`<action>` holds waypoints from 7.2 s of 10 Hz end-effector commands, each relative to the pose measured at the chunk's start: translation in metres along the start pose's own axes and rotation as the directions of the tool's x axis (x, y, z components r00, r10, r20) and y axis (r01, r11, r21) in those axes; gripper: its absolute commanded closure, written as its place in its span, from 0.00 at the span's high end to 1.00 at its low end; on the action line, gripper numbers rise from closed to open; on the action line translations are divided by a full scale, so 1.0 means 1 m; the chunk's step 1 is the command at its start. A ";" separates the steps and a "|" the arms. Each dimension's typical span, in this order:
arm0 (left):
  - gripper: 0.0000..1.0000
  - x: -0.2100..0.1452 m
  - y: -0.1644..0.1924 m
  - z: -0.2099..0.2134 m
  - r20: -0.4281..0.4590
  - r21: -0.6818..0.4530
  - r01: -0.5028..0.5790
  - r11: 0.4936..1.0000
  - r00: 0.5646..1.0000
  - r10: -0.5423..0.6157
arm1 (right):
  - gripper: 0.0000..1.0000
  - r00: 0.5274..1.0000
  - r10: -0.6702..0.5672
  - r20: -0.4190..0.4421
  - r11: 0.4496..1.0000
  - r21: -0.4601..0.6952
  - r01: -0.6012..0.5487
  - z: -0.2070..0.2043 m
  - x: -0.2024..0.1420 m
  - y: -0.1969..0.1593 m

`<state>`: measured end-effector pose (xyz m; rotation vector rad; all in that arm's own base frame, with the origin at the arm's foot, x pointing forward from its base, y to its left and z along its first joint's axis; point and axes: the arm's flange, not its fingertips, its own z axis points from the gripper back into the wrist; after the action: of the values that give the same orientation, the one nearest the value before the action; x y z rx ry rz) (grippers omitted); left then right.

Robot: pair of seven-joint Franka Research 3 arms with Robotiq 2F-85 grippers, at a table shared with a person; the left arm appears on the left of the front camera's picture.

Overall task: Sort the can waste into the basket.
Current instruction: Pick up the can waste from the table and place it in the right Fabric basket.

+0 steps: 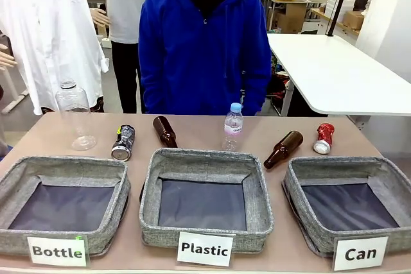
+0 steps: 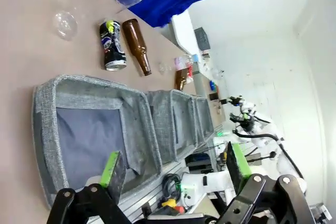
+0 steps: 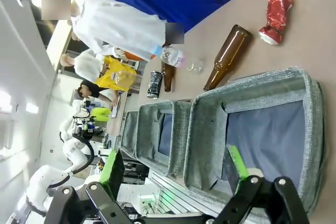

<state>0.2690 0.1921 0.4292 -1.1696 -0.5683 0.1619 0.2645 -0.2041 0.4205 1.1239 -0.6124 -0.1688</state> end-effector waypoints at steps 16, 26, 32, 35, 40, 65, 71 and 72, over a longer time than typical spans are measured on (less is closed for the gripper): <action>1.00 0.014 -0.139 -0.370 -0.427 0.670 0.422 0.611 0.892 -0.148 | 1.00 1.000 0.028 0.013 1.000 0.008 -0.028 0.002 0.003 0.000; 1.00 0.025 -0.121 -0.334 -0.529 0.556 0.442 0.704 0.842 -0.111 | 1.00 1.000 0.028 0.013 1.000 0.008 -0.028 0.002 0.003 0.000; 1.00 0.049 -0.076 -0.444 -0.443 0.798 0.431 0.420 0.894 -0.076 | 1.00 1.000 0.028 0.013 1.000 0.008 -0.028 0.002 0.003 0.000; 1.00 0.063 -0.036 -0.470 -0.399 0.823 0.394 0.409 0.914 -0.078 | 1.00 1.000 0.028 0.013 1.000 0.008 -0.028 0.002 0.003 0.000; 1.00 0.064 -0.011 -0.488 -0.395 0.837 0.391 0.383 0.916 -0.073 | 1.00 1.000 0.028 0.013 1.000 0.008 -0.028 0.002 0.003 0.000; 0.00 -0.036 -0.178 -0.213 -0.635 0.005 0.812 0.583 0.453 -0.626 | 1.00 1.000 0.028 0.013 1.000 0.008 -0.028 0.002 0.003 0.000; 0.41 0.078 -0.169 -0.091 -0.530 -0.141 0.870 0.473 0.337 -0.778 | 1.00 1.000 0.028 0.013 1.000 0.008 -0.028 0.002 0.003 0.000; 0.41 0.088 -0.160 -0.067 -0.521 -0.065 0.867 0.493 0.392 -0.758 | 1.00 1.000 0.028 0.013 1.000 0.008 -0.028 0.002 0.003 0.000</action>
<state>0.3431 0.0953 0.5839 -0.5313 -0.5947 -0.9371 0.2627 -0.2053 0.4204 1.1093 -0.6058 -0.1661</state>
